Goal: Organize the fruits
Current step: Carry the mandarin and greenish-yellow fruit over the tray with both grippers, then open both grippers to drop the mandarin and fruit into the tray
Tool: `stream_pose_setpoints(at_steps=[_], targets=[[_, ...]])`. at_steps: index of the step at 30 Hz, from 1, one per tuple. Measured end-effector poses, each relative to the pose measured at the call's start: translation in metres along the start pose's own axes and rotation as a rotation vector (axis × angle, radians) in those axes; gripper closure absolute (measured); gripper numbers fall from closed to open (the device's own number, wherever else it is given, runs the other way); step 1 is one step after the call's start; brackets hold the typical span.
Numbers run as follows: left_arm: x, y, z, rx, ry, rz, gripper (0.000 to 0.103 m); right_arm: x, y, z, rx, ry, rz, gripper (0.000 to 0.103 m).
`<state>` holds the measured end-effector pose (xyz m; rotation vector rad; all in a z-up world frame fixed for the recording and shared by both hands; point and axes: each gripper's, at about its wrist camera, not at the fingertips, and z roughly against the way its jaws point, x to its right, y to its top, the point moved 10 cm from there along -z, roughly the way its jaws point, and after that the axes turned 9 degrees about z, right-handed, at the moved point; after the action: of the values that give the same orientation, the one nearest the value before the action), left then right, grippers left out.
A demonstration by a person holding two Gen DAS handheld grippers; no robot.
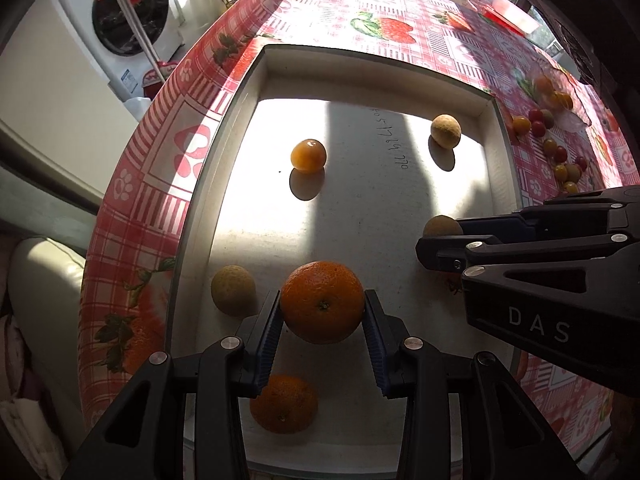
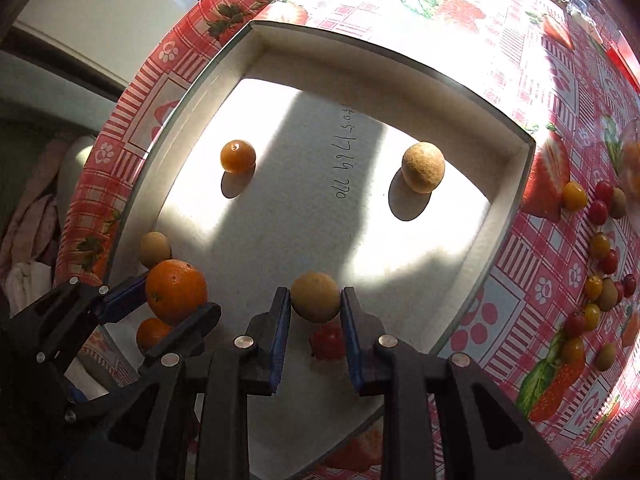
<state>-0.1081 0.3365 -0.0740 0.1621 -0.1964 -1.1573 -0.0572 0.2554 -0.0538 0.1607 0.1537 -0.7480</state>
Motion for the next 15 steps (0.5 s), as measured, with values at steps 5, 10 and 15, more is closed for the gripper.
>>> stream_pose_setpoints(at_steps=[5, 10, 15], targets=[[-0.0003, -0.004, -0.0021, -0.008, 0.006, -0.011, 0.061, -0.0001, -0.0043, -0.0078, -0.021, -0.004, 0.009, 0.075], [0.0002, -0.0037, -0.001, 0.003, 0.029, -0.024, 0.035, 0.0028, -0.0036, -0.0097, -0.023, 0.012, 0.007, 0.06], [0.0014, -0.0032, 0.0001, 0.001, 0.049, -0.033, 0.035, 0.0061, 0.0015, -0.0097, -0.025, 0.015, -0.01, 0.035]])
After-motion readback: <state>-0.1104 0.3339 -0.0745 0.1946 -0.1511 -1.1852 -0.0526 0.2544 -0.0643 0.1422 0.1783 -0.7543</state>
